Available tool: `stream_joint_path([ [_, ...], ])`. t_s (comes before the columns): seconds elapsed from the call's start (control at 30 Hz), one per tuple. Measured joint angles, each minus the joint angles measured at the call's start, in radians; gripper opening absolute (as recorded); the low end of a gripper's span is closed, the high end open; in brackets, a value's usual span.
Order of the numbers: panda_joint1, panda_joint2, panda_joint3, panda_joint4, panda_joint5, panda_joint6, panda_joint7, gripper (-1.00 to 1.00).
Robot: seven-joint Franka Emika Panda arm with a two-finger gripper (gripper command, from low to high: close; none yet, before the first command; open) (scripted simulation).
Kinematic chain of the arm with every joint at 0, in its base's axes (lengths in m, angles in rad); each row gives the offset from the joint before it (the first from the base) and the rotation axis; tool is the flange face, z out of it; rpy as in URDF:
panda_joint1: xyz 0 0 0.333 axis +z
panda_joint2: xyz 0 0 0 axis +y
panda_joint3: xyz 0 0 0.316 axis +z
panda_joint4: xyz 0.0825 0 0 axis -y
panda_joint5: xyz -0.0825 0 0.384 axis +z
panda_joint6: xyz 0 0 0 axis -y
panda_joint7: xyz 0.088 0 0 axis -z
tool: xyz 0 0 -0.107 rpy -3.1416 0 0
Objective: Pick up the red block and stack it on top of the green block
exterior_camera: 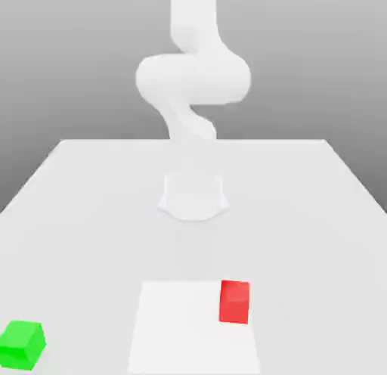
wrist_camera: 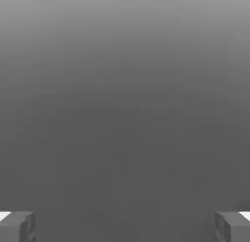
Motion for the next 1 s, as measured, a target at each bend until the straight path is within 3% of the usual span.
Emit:
stream_joint_path([
  [0.27,0.098,0.261,-0.042,-0.134,0.151,0.13,-0.019,0.0],
  [0.5,0.147,0.478,-0.011,-0.25,0.204,0.247,0.019,0.0],
  [0.67,0.154,0.616,0.027,-0.336,0.152,0.341,0.112,0.0],
  [0.8,0.154,0.71,0.034,-0.407,0.008,0.418,0.258,0.0],
  [1.0,0.157,0.82,0.023,-0.408,-0.063,0.516,0.319,0.0],
])
